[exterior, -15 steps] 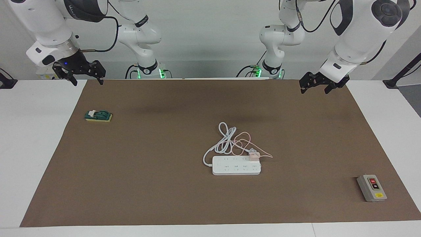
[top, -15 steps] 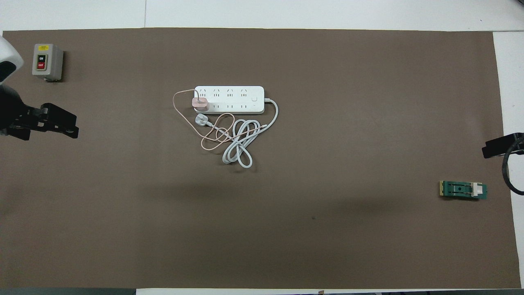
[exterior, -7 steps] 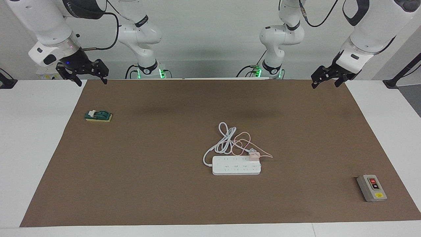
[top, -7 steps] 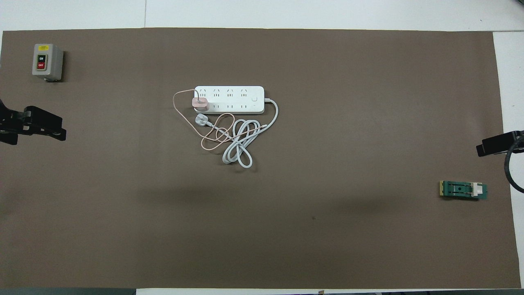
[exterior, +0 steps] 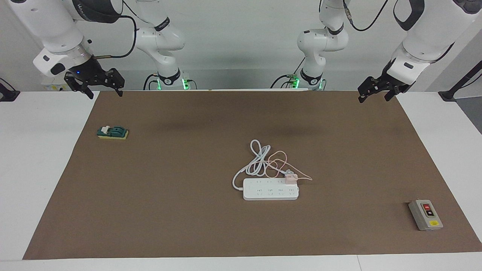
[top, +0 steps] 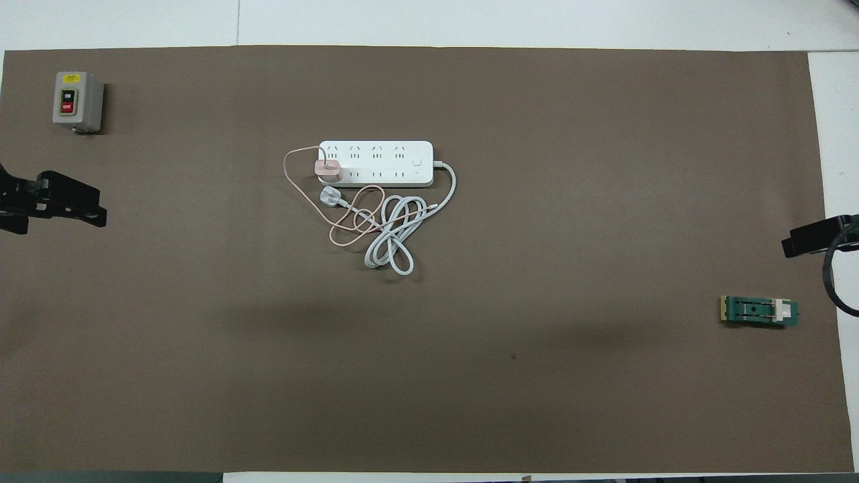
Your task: Plug charger into power strip
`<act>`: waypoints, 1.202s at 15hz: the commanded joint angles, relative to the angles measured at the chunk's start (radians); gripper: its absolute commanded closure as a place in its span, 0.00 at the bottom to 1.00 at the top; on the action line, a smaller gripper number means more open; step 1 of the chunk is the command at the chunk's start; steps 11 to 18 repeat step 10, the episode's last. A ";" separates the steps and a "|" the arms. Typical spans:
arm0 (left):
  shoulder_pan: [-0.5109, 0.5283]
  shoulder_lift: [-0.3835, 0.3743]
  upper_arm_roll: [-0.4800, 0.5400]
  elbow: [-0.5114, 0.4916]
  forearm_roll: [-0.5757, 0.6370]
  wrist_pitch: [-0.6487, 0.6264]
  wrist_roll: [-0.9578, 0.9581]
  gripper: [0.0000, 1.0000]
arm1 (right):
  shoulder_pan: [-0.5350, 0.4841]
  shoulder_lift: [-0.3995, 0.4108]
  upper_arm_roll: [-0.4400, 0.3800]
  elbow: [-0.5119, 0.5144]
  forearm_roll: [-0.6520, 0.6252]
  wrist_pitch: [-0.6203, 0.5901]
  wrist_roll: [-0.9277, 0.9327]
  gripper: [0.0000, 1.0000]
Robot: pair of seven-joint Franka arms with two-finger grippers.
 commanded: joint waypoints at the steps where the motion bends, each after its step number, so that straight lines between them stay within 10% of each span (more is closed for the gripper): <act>1: 0.017 -0.041 -0.020 -0.055 -0.010 0.034 0.010 0.00 | -0.008 0.009 0.009 0.018 -0.019 -0.001 -0.014 0.00; 18: 0.016 -0.039 -0.020 -0.053 -0.010 0.031 0.008 0.00 | -0.006 0.008 0.011 0.024 -0.017 -0.005 -0.014 0.00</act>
